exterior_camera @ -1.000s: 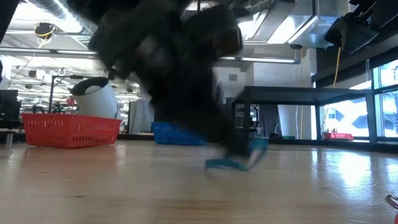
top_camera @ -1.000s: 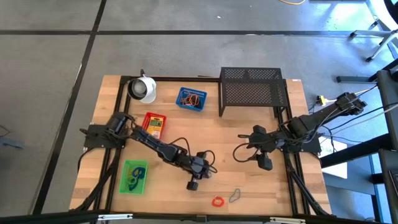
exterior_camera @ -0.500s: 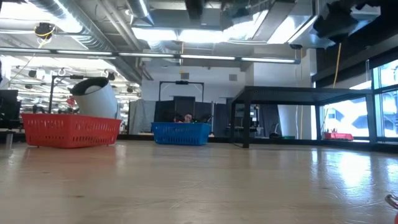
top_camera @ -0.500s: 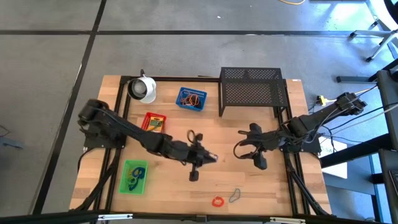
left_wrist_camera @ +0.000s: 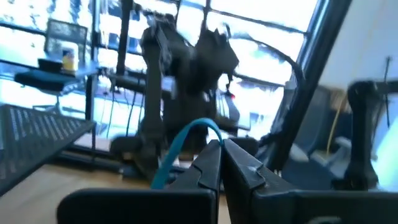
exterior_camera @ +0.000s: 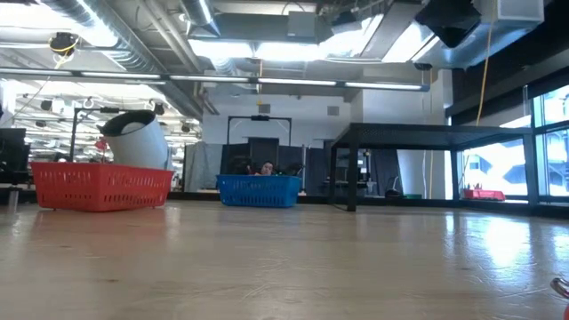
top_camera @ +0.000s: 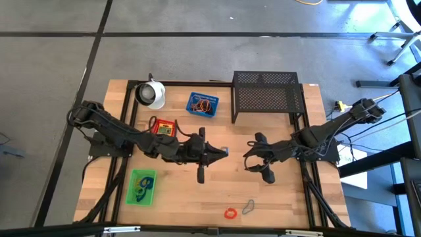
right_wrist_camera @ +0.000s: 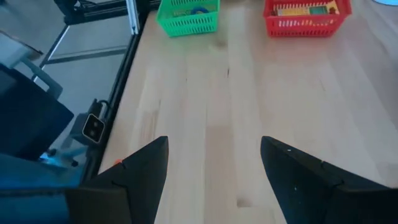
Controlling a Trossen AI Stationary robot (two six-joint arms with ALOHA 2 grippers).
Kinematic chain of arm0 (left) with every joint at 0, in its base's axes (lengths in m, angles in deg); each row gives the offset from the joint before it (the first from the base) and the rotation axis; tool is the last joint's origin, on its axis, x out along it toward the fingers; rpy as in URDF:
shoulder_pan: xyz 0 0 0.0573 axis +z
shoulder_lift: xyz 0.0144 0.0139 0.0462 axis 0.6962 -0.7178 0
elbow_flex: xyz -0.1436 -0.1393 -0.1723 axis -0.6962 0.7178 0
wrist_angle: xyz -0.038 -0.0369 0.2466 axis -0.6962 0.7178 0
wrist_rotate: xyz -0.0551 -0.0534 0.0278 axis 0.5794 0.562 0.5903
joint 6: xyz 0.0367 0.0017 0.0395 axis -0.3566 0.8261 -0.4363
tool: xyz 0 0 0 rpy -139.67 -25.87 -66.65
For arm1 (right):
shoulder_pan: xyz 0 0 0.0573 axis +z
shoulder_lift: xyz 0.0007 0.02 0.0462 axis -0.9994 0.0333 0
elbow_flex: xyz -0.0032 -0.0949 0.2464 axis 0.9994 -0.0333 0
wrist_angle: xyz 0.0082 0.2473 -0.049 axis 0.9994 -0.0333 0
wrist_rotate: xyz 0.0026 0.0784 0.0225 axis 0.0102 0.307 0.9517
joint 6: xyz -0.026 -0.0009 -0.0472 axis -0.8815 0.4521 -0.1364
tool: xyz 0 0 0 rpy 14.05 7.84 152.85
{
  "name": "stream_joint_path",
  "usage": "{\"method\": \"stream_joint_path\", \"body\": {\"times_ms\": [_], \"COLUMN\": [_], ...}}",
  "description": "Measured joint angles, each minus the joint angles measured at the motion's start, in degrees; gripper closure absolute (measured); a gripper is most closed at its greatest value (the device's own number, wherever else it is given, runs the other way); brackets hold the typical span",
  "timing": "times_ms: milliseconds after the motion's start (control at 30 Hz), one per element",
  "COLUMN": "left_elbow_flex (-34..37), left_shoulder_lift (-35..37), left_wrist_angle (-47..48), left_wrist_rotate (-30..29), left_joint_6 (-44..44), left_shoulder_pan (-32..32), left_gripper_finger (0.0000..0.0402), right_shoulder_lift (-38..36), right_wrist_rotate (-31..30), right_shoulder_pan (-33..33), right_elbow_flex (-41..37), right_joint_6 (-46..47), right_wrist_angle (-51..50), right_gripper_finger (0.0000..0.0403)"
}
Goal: Pick & Place Office Desk Supplies
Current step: Put the blue rubber band into the blue bin
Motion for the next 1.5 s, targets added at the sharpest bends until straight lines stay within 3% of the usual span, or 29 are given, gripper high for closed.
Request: {"method": "stream_joint_path", "body": {"times_ms": [233, 500, 667, 933, 1133, 1500], "left_elbow_flex": [-0.04, -0.07, -0.08, -0.14, -0.01, -0.08], "left_shoulder_lift": [0.02, 0.04, 0.04, -1.02, -3.45, -13.69], "left_wrist_angle": [2.07, 14.20, 23.36, 31.68, 40.45, 37.64], "left_wrist_rotate": [-11.43, -21.17, -17.29, -10.45, -2.38, 0.59], "left_joint_6": [0.16, 3.80, 10.24, 11.35, 16.86, 17.30], "left_shoulder_pan": [0.57, 6.28, 13.14, 24.32, 31.31, 38.74], "left_gripper_finger": [0.0398, 0.0398, 0.0398, 0.0398, 0.0398, 0.0398], "right_shoulder_lift": [5.54, 8.16, 8.16, 8.16, 8.16, 8.14], "right_wrist_rotate": [0.00, 0.00, -1.46, -5.98, -7.77, -8.11], "right_shoulder_pan": [0.00, -0.57, -1.26, -1.47, -2.63, -5.38], "right_elbow_flex": [-0.02, -0.02, -0.02, -0.02, -0.02, -0.02], "right_joint_6": [0.43, 0.44, 0.57, 0.60, 0.63, 1.51], "right_wrist_angle": [4.15, 6.92, 7.27, 8.02, 8.36, 8.80], "right_gripper_finger": [0.0144, 0.0144, 0.0144, 0.0144, 0.0144, 0.0144]}}
